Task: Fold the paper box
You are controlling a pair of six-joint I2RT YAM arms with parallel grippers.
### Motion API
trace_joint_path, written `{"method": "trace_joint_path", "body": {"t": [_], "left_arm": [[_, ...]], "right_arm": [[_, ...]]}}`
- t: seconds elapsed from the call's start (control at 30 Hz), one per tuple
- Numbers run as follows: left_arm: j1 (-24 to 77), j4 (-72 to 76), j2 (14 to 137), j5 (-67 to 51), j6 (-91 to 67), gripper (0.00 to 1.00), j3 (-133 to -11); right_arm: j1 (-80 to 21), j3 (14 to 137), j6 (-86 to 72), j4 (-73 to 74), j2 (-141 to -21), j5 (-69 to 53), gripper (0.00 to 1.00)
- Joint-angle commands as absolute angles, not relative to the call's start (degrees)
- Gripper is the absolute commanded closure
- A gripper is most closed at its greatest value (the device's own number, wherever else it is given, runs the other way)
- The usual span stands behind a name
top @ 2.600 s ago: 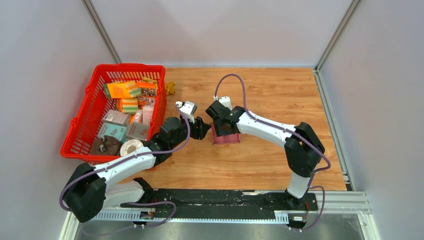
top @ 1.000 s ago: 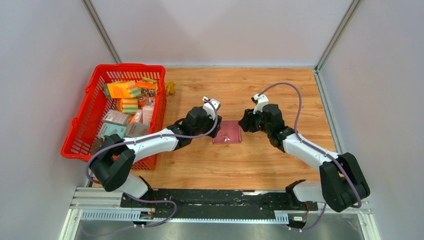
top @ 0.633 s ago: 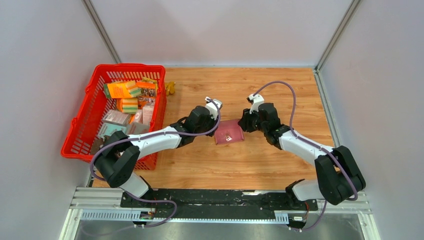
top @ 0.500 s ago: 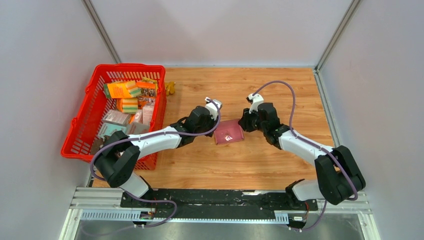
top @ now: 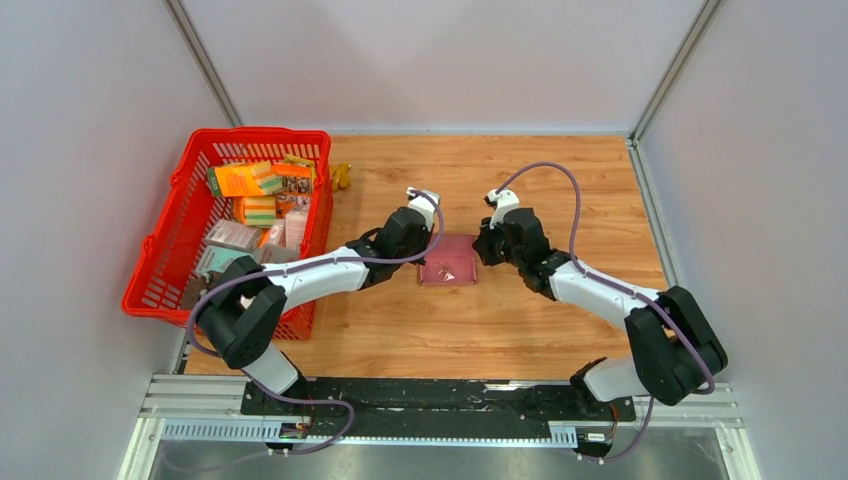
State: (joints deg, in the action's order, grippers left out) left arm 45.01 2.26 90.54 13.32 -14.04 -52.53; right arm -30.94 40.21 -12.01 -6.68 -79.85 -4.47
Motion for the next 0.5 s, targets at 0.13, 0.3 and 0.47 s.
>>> {"method": "trace_joint_path", "body": {"t": [0.13, 0.3, 0.47], "left_arm": [[47.8, 5.5, 93.1, 23.5, -21.8, 1.0, -54.9], [50.2, 10.4, 93.0, 29.5, -23.9, 1.0, -52.6], [51.8, 11.7, 92.9, 34.0, -25.7, 1.0, -51.9]], "right_arm": [[-35.0, 37.4, -19.8, -15.0, -78.8, 8.2, 1.0], [-39.6, 34.1, -19.6, -20.8, -77.3, 19.5, 1.0], [-43.0, 29.9, -19.9, -26.4, -75.4, 28.0, 1.0]]}}
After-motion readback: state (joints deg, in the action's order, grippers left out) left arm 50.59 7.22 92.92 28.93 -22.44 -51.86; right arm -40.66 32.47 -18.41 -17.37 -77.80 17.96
